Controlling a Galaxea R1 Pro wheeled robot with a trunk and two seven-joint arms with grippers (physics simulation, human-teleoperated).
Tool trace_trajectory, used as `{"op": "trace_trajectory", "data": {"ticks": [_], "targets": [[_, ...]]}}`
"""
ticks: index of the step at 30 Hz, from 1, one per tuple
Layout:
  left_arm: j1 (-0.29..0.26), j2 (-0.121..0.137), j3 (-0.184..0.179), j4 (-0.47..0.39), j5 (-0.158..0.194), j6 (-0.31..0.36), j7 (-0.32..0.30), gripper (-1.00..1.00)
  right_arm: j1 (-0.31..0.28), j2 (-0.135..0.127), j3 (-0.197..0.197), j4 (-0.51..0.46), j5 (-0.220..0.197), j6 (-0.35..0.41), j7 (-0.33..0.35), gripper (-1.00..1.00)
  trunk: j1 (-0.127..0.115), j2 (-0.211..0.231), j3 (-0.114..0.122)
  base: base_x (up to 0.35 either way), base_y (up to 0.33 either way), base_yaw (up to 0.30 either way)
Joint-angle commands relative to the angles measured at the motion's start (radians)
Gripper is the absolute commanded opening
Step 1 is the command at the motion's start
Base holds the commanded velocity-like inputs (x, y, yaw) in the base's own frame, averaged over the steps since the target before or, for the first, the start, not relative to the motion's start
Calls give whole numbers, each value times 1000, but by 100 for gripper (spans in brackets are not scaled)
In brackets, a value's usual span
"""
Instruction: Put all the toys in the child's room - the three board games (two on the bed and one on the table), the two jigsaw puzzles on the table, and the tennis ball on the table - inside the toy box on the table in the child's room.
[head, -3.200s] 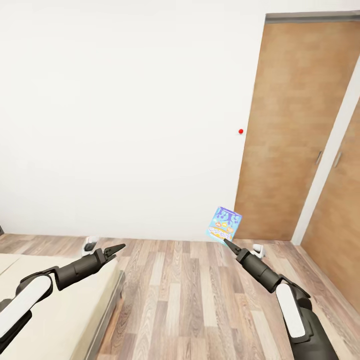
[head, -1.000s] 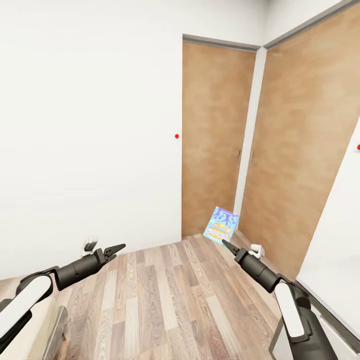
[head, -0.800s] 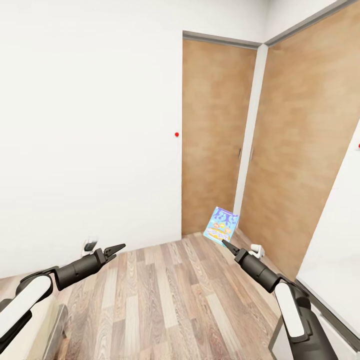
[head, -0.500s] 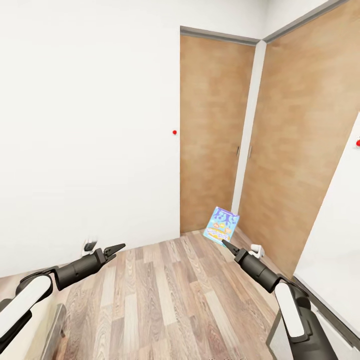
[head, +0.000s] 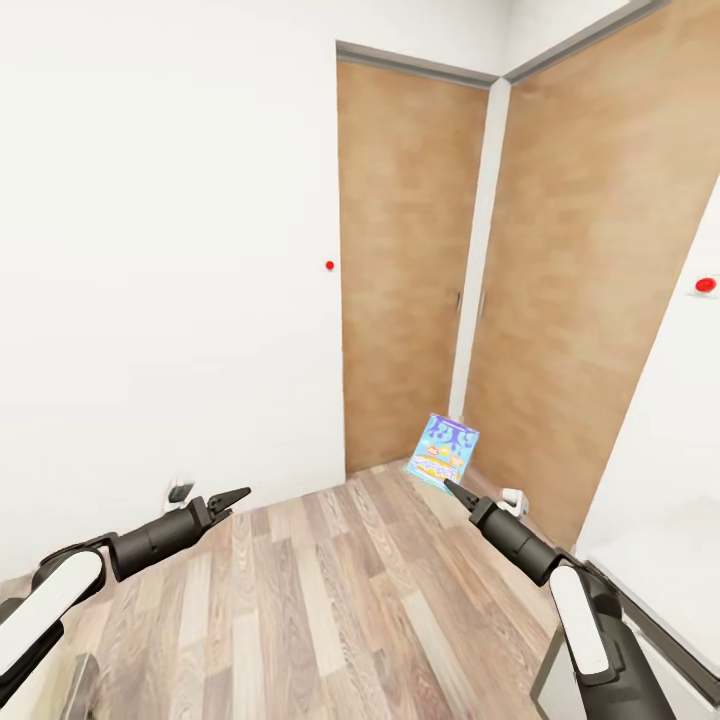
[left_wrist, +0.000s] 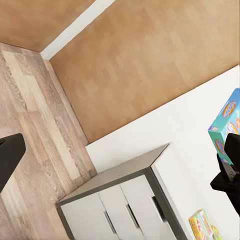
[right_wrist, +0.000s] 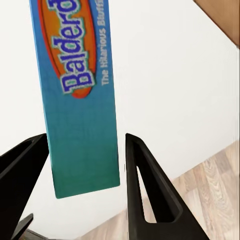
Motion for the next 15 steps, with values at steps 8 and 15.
{"op": "trace_trajectory", "data": {"ticks": [8,15], "targets": [[0,1,-1,1,5,2,-2,100,-1,1,-2,0,-6,5,1,-100,1,-1,0,154,5,-275],[0,1,1,1,5,2,-3,100,-1,1,-2,0,-6,5,1,-100,1,-1,0,16,0,-276]]}}
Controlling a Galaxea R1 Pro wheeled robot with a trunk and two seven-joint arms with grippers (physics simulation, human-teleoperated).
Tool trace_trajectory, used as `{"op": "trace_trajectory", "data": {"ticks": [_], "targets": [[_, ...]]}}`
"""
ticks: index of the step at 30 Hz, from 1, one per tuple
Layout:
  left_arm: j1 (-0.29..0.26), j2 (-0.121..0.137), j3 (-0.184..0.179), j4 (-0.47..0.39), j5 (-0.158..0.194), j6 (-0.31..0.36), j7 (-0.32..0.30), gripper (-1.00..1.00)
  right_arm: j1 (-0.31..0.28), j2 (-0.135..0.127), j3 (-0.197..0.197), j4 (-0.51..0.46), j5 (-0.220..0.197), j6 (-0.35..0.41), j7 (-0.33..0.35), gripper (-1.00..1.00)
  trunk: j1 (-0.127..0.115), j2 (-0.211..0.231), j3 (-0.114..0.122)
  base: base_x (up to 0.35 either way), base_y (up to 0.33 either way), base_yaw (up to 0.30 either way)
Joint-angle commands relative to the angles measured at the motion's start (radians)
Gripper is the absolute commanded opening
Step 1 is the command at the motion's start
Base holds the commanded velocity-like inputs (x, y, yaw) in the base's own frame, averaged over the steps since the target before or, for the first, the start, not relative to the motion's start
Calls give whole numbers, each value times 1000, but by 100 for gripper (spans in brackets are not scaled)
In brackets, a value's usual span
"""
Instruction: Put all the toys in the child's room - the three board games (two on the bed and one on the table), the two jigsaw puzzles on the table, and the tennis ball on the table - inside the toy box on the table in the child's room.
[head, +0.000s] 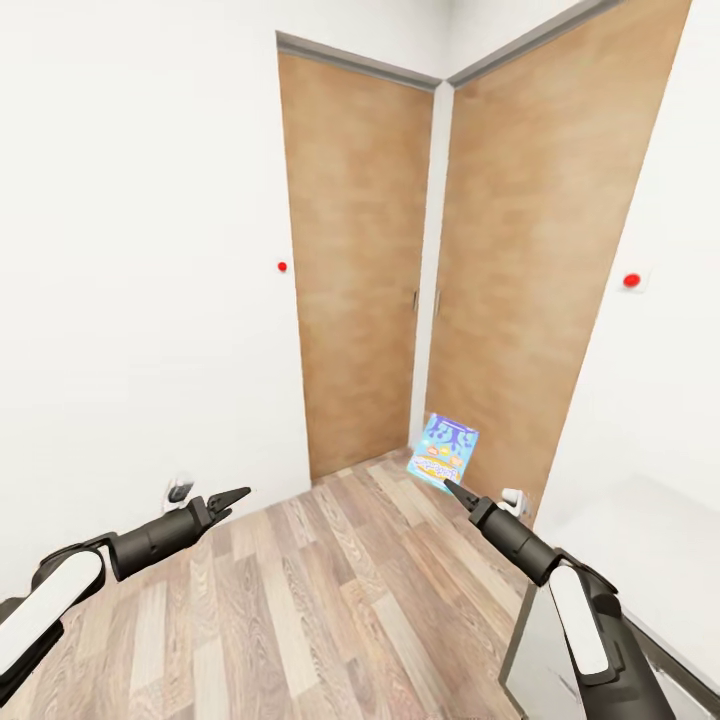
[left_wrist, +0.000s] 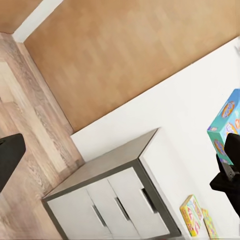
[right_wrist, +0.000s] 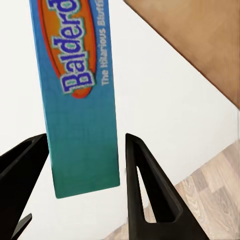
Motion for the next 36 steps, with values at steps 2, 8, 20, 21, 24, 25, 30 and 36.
{"op": "trace_trajectory", "data": {"ticks": [2,8,20,21,24,25,30,36], "targets": [[0,1,-1,0,5,2,-1,100,-1,1,-4,0,-8,8,2,-100,0,-1,0,2,0,-276],[0,1,-1,0,5,2,-2,100,-1,1,-3,0,-8,7,2,-100,0,-1,0,0,0,-276],[0,5,19,1,5,11,-2,100,-1,3,-1,0,-6,6,1,-100,0,-1,0,0,0,-276],[0,5,23,1,5,13,-2,100,-1,3,0,0,-6,6,1,-100,0,-1,0,0,0,-276],[0,11,29,1,6,20,-4,100,-1,4,1,-7,-5,7,1,-100,0,-1,0,0,0,-270],[0,11,30,1,6,21,-4,100,-1,5,1,-8,-5,7,1,-100,0,-1,0,0,0,-255],[0,14,33,1,6,42,-5,100,-1,9,0,-27,-5,12,-1,-100,0,-1,0,0,0,-201],[0,13,33,1,4,47,-2,100,-1,12,0,-48,-5,13,0,-100,0,-1,0,0,0,-135]]}}
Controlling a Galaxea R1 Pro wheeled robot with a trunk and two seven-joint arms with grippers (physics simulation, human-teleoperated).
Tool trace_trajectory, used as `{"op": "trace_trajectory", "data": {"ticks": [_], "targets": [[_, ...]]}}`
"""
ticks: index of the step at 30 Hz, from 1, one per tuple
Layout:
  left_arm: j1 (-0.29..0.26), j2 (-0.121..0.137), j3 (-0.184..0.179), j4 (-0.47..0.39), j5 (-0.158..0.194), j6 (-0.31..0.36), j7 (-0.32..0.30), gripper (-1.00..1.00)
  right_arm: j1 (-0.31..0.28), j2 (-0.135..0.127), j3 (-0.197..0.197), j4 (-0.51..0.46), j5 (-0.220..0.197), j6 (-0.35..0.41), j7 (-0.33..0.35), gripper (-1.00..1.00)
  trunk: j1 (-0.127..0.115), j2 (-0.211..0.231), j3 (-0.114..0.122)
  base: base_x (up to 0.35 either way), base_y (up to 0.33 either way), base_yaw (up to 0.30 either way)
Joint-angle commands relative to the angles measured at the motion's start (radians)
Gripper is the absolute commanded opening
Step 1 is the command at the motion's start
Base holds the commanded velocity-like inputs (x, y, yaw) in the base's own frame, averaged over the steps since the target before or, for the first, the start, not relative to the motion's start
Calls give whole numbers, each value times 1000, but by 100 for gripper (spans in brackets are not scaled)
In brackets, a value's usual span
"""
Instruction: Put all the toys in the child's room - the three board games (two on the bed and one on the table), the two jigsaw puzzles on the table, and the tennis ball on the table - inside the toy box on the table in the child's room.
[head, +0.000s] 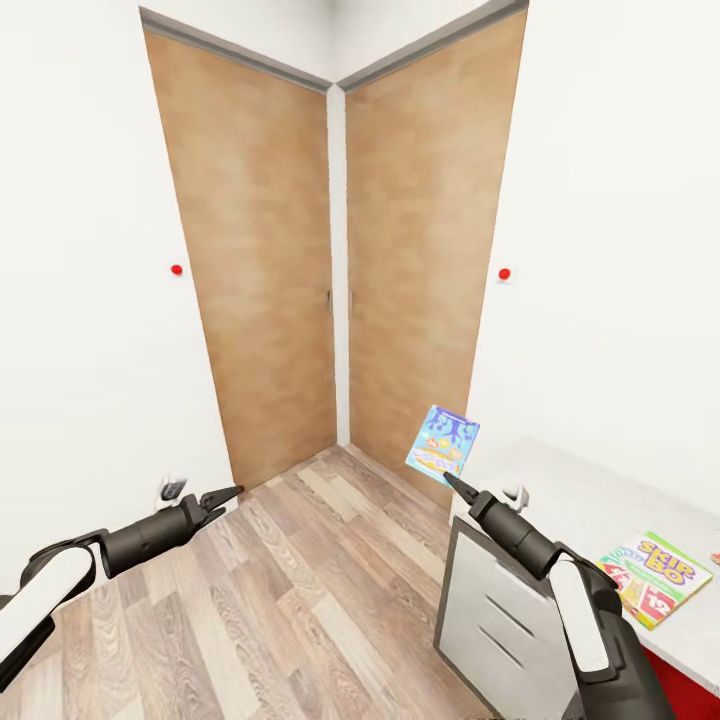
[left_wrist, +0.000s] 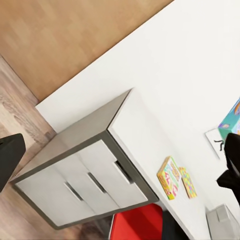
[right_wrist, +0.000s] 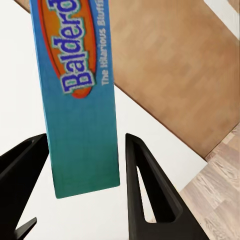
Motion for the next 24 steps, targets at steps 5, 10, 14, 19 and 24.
{"op": "trace_trajectory", "data": {"ticks": [5,10,14,19,24], "targets": [[0,2,-1,0,4,-4,-2,100,-1,1,-3,0,-4,7,3,-100,0,-1,0,0,0,-120],[0,1,-2,0,4,-6,-2,100,-1,1,-3,0,-4,6,3,-100,0,-1,0,0,0,-119],[0,1,-1,0,4,-6,-2,100,-1,1,-3,2,-3,6,3,-100,0,-1,0,0,10,-164],[0,2,-1,1,4,-7,-2,100,-1,1,-3,6,-4,5,3,-100,0,-1,0,42,166,-222],[0,2,-1,1,4,-7,-2,100,-1,-1,-3,8,-5,4,3,-100,0,-1,0,39,133,-255]]}}
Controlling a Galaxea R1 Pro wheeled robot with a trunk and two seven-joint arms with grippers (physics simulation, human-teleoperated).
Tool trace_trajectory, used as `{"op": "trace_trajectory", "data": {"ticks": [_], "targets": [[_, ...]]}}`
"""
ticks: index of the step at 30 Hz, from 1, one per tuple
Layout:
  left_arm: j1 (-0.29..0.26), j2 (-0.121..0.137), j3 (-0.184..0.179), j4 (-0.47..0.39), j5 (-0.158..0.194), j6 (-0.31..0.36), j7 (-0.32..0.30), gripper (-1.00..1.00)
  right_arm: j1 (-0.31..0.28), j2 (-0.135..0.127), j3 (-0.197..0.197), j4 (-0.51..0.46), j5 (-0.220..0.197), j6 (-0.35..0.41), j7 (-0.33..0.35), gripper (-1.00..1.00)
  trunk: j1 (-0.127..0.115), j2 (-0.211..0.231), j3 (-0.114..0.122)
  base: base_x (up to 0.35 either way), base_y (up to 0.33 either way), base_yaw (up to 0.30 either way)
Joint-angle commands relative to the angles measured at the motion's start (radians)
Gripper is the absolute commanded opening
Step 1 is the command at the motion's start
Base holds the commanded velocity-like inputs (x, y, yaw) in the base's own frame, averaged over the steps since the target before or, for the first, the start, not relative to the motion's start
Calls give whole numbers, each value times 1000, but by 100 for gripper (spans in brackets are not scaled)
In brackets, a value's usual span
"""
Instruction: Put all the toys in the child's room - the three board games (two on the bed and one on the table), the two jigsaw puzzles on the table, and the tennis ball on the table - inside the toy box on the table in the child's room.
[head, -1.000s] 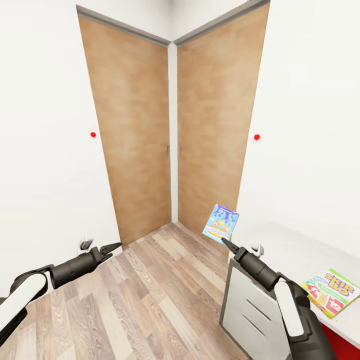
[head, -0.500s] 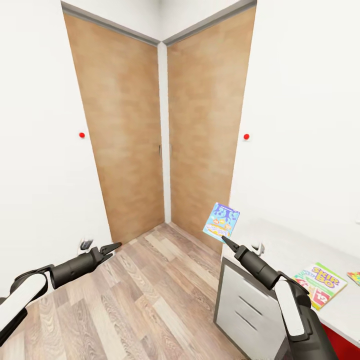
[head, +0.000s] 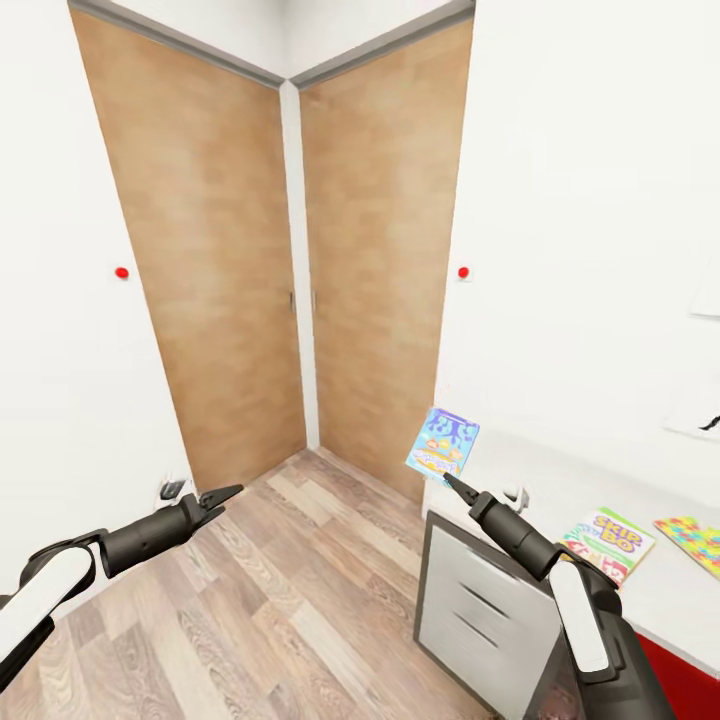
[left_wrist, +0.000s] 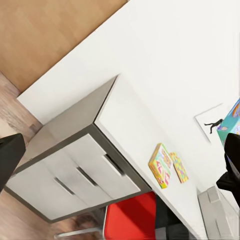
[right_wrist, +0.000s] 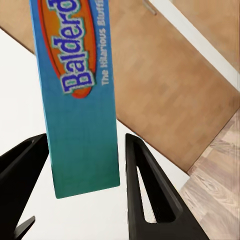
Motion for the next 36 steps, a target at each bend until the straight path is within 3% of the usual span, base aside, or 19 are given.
{"op": "trace_trajectory", "data": {"ticks": [1,18,36], "targets": [[0,1,-1,0,4,2,-1,100,-1,0,-3,0,-5,7,2,-100,0,-1,0,8,28,-259],[0,1,-1,0,4,1,-1,100,-1,-1,-3,-1,-4,4,2,-100,0,-1,0,1,49,-249],[0,0,17,0,4,2,-1,100,-1,-2,2,-7,8,15,0,-100,0,-1,0,60,1,-12]]}}
